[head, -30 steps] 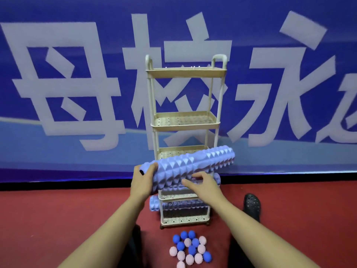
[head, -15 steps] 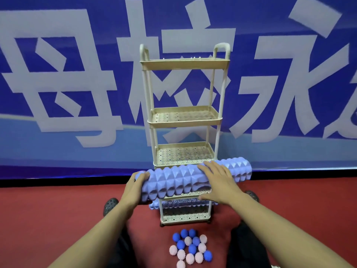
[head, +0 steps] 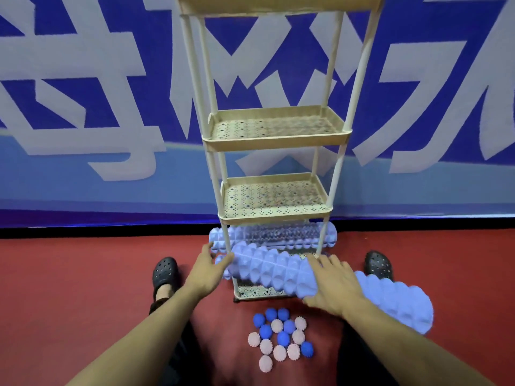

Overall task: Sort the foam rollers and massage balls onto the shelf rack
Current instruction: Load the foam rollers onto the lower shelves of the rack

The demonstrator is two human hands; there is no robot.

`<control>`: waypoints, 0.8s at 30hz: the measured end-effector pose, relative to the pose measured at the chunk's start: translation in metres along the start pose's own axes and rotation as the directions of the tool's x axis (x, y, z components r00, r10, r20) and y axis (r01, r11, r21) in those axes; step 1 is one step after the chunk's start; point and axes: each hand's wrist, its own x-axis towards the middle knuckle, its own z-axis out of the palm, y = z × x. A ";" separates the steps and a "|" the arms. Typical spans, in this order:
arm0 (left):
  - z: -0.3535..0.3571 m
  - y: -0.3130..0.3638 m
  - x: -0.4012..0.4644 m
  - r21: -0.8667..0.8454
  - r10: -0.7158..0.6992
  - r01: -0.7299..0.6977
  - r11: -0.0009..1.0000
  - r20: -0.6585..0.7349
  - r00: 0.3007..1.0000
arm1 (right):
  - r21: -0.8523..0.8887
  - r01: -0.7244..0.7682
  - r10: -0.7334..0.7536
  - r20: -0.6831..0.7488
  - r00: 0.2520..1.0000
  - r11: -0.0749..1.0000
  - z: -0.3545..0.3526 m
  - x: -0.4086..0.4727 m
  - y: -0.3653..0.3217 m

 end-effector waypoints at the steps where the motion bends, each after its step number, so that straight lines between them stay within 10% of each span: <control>1: 0.000 0.002 0.010 0.005 0.015 -0.015 1.000 -0.062 0.998 | -0.007 -0.042 0.042 0.019 0.999 0.999 0.002 0.006 -0.001; 24: 0.028 0.049 0.122 -0.125 0.125 -0.192 0.973 -0.417 0.900 | -0.081 -0.153 0.146 -0.078 0.986 0.985 0.040 0.099 -0.034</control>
